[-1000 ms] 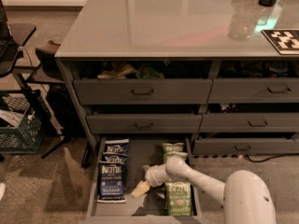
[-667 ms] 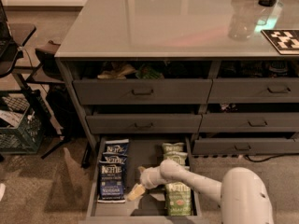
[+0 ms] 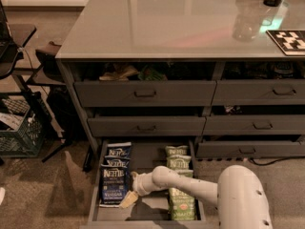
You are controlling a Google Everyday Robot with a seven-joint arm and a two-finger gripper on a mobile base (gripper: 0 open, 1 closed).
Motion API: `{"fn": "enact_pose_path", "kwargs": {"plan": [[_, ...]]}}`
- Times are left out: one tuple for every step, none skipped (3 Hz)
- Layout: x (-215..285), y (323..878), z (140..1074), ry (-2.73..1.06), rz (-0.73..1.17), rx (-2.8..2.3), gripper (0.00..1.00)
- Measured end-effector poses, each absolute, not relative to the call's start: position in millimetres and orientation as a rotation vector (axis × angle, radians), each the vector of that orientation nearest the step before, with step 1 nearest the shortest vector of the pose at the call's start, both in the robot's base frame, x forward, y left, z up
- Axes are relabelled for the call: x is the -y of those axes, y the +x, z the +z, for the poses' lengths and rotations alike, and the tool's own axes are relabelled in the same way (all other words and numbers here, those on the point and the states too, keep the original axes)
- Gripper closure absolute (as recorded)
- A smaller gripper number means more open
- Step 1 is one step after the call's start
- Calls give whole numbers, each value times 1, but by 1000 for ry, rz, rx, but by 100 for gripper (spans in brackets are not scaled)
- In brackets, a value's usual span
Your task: Pick blue chip bag from bottom drawer and place on counter
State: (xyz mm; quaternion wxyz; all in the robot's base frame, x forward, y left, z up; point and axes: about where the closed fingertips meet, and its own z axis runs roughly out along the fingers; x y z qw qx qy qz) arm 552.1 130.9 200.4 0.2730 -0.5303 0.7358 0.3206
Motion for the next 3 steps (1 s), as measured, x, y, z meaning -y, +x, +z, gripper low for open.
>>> {"fn": "enact_pose_path", "kwargs": {"plan": [[-137,561,193,-1388,849,-1990,0],[-141,567,189,-1345,829,-2001,0],[-148,568,188,-1317,827,-2002,0]]}}
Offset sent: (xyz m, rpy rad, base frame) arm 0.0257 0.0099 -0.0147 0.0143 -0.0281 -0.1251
